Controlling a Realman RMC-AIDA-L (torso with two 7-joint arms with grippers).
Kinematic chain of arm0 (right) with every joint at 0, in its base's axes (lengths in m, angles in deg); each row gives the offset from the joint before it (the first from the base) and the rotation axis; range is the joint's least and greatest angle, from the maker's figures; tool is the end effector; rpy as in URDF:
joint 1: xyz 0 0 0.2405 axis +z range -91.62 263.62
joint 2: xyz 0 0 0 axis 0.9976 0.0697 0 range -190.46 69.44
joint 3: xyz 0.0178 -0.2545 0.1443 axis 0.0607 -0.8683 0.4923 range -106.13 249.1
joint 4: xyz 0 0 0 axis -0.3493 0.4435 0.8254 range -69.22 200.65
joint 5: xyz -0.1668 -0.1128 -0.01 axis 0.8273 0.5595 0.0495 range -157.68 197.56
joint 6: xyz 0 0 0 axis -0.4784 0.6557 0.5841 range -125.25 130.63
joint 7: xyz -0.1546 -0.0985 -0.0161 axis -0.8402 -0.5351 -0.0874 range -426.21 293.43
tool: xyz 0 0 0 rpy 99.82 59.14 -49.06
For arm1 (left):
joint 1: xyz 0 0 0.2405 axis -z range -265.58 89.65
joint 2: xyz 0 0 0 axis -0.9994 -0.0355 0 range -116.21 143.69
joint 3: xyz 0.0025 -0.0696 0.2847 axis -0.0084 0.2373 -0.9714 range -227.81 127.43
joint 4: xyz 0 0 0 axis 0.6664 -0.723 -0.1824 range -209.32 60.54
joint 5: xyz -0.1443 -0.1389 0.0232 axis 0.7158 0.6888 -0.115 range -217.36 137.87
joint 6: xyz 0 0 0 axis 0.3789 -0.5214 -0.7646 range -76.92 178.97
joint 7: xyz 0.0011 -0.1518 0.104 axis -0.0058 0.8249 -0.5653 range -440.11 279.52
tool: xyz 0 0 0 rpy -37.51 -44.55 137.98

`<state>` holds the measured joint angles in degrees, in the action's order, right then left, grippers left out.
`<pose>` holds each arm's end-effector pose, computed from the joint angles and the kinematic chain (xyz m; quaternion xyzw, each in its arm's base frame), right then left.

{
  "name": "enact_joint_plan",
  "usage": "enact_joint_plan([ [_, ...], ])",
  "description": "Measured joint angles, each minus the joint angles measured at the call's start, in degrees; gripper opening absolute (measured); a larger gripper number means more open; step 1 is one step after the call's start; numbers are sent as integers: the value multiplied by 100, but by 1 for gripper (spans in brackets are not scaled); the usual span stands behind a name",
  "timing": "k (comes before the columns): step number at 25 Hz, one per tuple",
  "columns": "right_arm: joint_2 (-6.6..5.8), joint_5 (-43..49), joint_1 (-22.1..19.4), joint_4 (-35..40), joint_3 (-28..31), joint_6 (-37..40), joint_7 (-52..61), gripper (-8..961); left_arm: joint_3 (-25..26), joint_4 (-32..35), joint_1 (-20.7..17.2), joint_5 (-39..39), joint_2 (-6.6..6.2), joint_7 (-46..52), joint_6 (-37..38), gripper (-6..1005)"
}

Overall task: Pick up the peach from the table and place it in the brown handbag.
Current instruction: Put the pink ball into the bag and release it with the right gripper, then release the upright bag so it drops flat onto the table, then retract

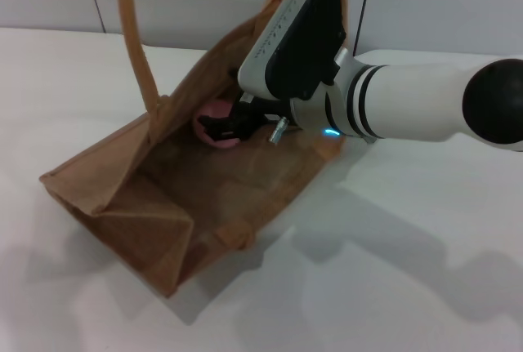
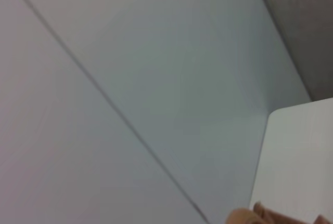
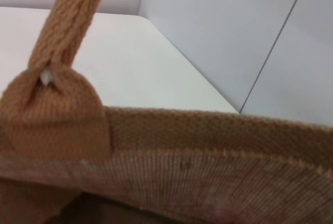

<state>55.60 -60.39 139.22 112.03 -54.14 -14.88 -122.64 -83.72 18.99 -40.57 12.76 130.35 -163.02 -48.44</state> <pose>0.1009 0.4431 -0.1853 -0.9646 0.0473 0.0527 0.2541 -0.0982 0.4291 0.1255 -0.9326 0.0891 -0.0872 0.3387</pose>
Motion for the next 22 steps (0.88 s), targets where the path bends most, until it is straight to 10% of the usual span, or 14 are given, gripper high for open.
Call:
enact_joint_plan([
  [10,-140,650,-434,357,1288,-1414,171,881,161,-16,-618,-139,-23,-101,518,121],
  [22,-26,4555,-2127,2455,2871,-1278,1589,876,736,-761,-934,-58,20,-169,1199,121],
])
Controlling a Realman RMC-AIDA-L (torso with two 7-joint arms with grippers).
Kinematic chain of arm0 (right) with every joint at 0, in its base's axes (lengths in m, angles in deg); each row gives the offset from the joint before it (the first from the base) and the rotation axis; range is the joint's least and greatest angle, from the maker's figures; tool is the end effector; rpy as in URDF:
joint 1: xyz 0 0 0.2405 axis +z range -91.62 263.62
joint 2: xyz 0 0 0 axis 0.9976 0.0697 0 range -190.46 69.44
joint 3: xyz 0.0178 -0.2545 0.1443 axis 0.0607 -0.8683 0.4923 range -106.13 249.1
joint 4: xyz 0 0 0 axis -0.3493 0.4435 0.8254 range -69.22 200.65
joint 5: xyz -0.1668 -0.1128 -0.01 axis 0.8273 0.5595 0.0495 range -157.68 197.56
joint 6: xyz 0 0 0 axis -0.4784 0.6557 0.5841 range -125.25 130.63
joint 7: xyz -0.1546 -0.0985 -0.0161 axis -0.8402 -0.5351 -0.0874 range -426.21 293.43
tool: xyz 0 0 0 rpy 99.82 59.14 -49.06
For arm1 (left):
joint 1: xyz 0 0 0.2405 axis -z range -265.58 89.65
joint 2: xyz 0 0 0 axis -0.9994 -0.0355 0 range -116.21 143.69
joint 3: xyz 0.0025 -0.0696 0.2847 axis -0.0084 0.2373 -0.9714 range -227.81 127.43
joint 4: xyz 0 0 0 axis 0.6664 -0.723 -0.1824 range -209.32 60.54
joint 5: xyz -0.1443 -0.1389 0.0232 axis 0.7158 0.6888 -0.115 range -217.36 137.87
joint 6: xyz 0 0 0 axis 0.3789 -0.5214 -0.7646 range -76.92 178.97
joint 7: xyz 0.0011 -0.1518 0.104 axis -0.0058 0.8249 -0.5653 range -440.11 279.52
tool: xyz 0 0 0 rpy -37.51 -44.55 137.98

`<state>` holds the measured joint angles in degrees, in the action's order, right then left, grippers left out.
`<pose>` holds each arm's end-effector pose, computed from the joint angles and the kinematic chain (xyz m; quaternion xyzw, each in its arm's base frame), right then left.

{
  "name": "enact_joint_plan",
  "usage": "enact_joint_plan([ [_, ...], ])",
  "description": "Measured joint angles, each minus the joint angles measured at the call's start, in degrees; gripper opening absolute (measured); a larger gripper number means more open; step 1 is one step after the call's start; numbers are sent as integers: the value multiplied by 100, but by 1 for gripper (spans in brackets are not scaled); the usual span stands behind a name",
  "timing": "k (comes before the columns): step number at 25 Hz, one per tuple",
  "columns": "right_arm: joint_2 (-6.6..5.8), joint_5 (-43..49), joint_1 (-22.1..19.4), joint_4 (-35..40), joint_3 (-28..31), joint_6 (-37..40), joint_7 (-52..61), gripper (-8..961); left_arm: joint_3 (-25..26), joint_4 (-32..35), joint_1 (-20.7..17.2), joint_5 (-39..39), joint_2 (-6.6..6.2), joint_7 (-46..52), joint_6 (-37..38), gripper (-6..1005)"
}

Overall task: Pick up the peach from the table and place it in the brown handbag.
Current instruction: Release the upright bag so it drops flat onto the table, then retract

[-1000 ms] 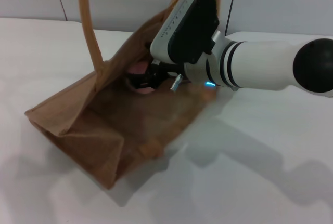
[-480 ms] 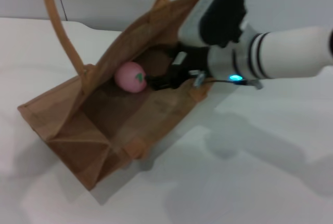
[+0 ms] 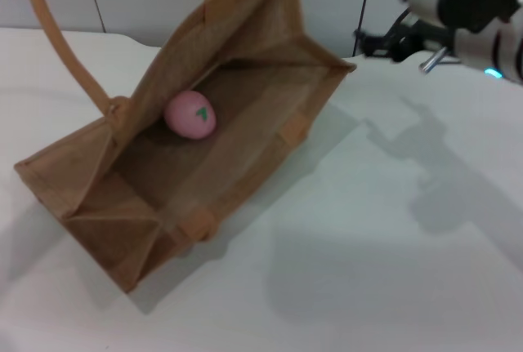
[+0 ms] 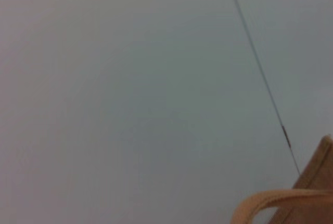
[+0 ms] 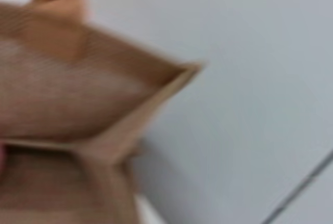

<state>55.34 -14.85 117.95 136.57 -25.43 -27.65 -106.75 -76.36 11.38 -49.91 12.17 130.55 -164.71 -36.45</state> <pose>0.1733 0.4696 -0.0519 -0.8974 0.0860 0.0187 0.4324 -0.2030 0.4364 0.1542 -0.8893 -0.0623 -0.1008 0.4417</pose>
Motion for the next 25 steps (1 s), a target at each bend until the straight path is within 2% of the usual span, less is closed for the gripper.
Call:
enact_joint_plan([
  [4,2,75,-201,-15,15,670,73,875,105,-433,-68,183,0,-111,194,135],
  [10,6,54,-238,-104,-89,1032,145,872,144,-894,-113,361,6,-292,496,157],
  [16,14,60,-293,-332,-137,1824,571,861,242,-1347,-147,768,9,-516,713,179],
  [22,17,64,-293,-455,-136,2031,748,777,382,-1957,-131,1234,4,-946,766,200],
  [23,17,66,-276,-467,-137,2026,749,581,365,-2014,-106,1246,3,-971,762,204],
  [25,17,66,-265,-477,-141,2021,753,570,329,-2100,-59,1252,7,-996,714,211],
])
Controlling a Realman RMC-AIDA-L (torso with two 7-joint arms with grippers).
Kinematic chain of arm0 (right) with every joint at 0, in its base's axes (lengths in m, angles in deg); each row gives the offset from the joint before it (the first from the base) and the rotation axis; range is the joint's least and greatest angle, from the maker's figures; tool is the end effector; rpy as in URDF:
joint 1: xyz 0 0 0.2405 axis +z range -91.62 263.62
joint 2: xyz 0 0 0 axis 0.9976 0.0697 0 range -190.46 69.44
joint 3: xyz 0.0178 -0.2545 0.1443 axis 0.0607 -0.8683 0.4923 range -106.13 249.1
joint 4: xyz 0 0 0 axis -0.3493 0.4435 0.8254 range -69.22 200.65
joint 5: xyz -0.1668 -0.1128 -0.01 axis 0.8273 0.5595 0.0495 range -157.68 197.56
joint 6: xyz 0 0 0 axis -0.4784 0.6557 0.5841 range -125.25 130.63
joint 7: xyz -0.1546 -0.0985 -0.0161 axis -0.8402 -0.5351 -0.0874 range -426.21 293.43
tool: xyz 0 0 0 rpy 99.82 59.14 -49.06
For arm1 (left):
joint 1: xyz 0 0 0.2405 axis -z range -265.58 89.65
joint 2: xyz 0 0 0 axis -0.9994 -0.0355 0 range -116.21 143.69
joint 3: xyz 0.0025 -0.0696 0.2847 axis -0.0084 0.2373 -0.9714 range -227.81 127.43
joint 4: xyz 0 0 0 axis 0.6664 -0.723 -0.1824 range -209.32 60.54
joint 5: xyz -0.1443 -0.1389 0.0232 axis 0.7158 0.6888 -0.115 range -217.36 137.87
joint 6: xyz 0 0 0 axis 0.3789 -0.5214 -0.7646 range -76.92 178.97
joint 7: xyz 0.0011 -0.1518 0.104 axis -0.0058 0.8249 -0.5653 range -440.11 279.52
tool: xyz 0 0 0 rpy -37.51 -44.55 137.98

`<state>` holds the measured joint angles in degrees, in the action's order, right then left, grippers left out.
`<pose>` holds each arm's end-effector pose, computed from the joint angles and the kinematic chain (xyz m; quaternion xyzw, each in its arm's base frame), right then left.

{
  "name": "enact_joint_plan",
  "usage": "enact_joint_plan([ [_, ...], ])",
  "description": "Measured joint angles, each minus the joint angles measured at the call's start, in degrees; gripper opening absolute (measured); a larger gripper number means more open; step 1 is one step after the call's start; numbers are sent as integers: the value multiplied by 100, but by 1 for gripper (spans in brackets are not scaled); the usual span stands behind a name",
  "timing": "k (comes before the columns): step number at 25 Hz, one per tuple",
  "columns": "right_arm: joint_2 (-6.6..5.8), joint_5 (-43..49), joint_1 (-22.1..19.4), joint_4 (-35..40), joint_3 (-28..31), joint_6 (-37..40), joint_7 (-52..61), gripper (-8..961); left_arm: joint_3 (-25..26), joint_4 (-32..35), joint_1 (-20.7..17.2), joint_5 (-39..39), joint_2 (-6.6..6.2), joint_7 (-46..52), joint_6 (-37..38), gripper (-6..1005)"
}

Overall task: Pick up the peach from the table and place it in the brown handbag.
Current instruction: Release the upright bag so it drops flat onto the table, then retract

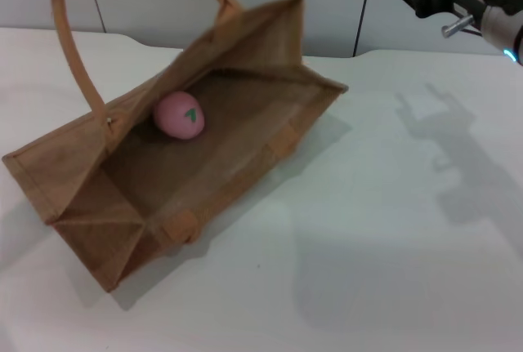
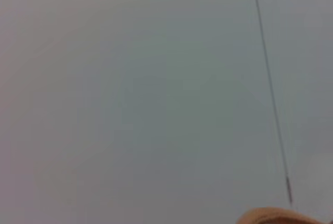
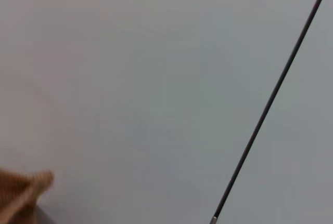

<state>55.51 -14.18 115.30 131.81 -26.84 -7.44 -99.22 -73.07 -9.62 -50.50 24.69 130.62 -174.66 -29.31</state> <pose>0.1819 0.4838 -0.0271 -0.8374 0.1184 0.1138 0.5214 -0.2299 0.4529 0.1198 -0.8706 -0.1075 -0.2259 0.4237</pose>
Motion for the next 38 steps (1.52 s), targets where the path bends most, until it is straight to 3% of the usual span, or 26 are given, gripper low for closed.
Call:
enact_joint_plan([
  [5,-6,-3,24,-37,-7,1,67,549,-47,-323,147,60,-7,-158,-326,229],
  [10,-18,-6,29,-41,4,5,70,549,-63,-680,321,86,-26,-413,-728,435],
  [21,-18,-7,86,-97,21,3,75,549,-133,-1279,558,41,-32,-895,-1247,619],
  [33,-24,-7,241,-284,-8,-6,146,550,-199,-1710,775,83,-13,-1313,-1776,610],
  [38,-16,-7,226,-294,20,69,146,550,241,-1692,604,388,7,-1373,-1359,606],
])
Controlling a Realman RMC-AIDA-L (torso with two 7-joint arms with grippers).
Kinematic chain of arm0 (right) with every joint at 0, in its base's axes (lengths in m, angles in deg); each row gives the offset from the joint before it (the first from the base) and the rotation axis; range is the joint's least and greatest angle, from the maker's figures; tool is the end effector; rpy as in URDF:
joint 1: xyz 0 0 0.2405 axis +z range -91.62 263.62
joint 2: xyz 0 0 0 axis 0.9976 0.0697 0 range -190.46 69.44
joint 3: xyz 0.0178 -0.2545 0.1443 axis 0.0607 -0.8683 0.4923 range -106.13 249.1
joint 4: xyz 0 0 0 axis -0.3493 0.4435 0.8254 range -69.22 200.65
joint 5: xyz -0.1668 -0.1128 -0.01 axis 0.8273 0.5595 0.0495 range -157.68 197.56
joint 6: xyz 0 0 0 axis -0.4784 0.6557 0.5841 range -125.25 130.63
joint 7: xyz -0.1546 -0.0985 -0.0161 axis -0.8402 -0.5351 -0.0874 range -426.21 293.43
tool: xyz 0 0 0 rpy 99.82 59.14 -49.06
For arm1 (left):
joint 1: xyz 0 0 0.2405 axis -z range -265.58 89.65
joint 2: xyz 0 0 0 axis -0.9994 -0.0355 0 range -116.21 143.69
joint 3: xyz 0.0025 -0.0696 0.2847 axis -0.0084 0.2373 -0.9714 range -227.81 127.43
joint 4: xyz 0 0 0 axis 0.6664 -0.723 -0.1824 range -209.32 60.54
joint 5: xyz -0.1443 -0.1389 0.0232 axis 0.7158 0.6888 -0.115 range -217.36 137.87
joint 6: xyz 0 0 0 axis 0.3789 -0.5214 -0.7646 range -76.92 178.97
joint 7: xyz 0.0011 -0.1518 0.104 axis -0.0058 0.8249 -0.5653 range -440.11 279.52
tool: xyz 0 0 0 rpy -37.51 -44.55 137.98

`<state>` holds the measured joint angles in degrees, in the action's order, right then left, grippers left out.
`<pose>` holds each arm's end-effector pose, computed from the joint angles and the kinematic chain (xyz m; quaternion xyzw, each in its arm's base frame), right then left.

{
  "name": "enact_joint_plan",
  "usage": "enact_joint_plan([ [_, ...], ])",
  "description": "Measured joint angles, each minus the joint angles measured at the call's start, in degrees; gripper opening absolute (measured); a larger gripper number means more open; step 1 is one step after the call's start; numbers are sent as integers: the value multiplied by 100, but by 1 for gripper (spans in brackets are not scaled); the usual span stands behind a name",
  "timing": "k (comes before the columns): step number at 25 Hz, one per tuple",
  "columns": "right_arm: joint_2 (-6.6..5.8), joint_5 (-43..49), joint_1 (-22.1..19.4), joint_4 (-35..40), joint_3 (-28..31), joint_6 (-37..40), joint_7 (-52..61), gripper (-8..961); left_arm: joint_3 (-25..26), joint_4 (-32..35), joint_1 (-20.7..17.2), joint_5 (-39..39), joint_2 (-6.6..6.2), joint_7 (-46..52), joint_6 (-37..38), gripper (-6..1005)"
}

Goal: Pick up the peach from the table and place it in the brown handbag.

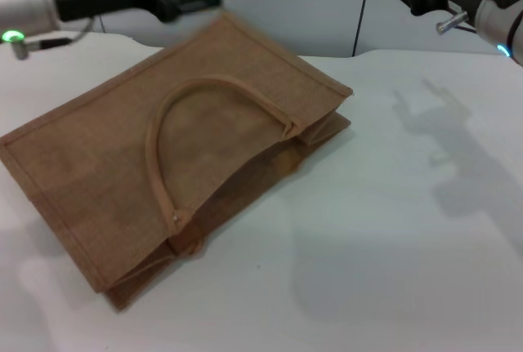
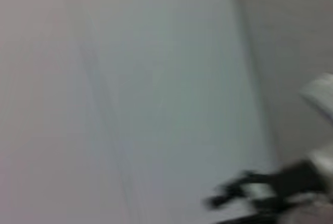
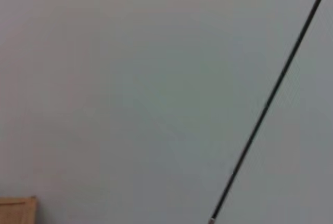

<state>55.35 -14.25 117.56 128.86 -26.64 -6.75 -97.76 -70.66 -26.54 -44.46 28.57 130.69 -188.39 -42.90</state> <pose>0.1809 0.4923 -0.0297 -0.8371 0.1264 0.1142 0.5199 -0.1807 0.4376 0.0532 -0.9056 -0.0188 -0.3245 0.2724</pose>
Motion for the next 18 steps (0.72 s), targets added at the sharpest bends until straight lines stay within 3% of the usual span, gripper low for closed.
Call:
enact_joint_plan([
  [7,11,0,-367,-151,-64,1219,222,550,743,-489,-558,1078,32,-737,829,603],
  [12,15,23,-465,-543,-417,2103,346,550,1089,-1333,-879,1805,51,-1591,1461,603],
  [18,10,19,-613,-1086,-1095,3411,637,550,2129,-2649,-1062,2200,39,-2939,1769,602],
])
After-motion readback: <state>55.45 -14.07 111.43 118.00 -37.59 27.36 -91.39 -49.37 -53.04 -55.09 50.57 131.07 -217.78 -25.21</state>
